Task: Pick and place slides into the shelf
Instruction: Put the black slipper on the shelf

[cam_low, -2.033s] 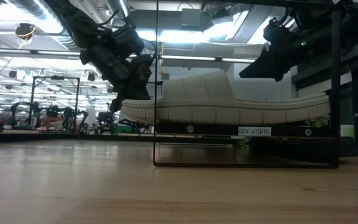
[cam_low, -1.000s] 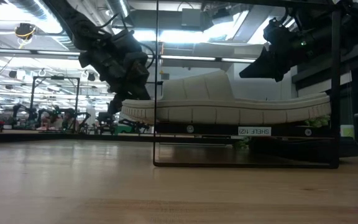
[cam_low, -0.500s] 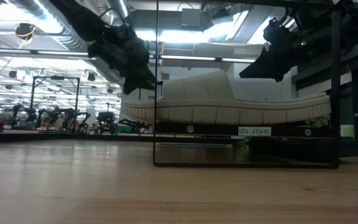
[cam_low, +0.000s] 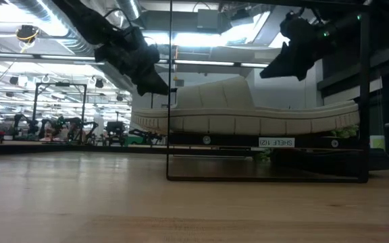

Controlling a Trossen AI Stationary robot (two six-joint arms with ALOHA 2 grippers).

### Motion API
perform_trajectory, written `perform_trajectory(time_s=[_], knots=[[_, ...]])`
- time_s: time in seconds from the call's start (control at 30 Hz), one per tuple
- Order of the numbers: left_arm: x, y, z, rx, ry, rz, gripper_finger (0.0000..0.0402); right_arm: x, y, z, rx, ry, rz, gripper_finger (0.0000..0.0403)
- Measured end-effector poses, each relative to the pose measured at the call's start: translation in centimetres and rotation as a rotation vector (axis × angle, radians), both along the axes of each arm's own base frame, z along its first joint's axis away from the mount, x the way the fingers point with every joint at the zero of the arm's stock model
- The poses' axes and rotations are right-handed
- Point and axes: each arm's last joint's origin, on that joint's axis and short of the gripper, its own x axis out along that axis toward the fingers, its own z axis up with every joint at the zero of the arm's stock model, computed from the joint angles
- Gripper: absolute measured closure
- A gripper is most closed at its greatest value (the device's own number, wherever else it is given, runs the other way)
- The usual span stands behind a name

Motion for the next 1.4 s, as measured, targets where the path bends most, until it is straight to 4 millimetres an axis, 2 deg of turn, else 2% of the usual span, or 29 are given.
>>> perform_trajectory(time_s=[0.23,0.43,0.57,0.73,0.9,1.03,1.17,1.4], knots=[[0.1,0.1,0.5,0.028,-0.098,-0.111,0.0270,-0.2,0.3,3.1,0.052,0.145,0.001,0.0395],[0.3,-0.6,1.7,0.049,-0.161,-0.172,0.0270,-0.7,2.4,4.9,0.148,0.245,0.023,0.0397],[0.4,-2.4,2.6,0.085,-0.198,-0.218,0.0270,-1.7,4.5,4.2,0.235,0.360,-0.003,0.0397],[0.2,-5.0,2.8,0.149,-0.280,-0.258,0.0270,-2.3,7.3,3.7,0.292,0.394,0.011,0.0399],[-1.0,-7.3,1.9,0.187,-0.394,-0.192,0.0270,-3.5,9.5,3.1,0.371,0.458,-0.013,0.0399],[-2.2,-8.9,0.7,0.175,-0.457,-0.170,0.0270,-4.7,10.5,2.7,0.298,0.489,-0.094,0.0400],[-2.9,-10.0,0.0,0.157,-0.472,-0.178,0.0270,-4.8,11.0,2.5,0.197,0.480,-0.108,0.0396],[-2.8,-10.5,-0.4,0.153,-0.463,-0.179,0.0270,-3.8,11.5,1.3,0.158,0.544,-0.123,0.0389]])
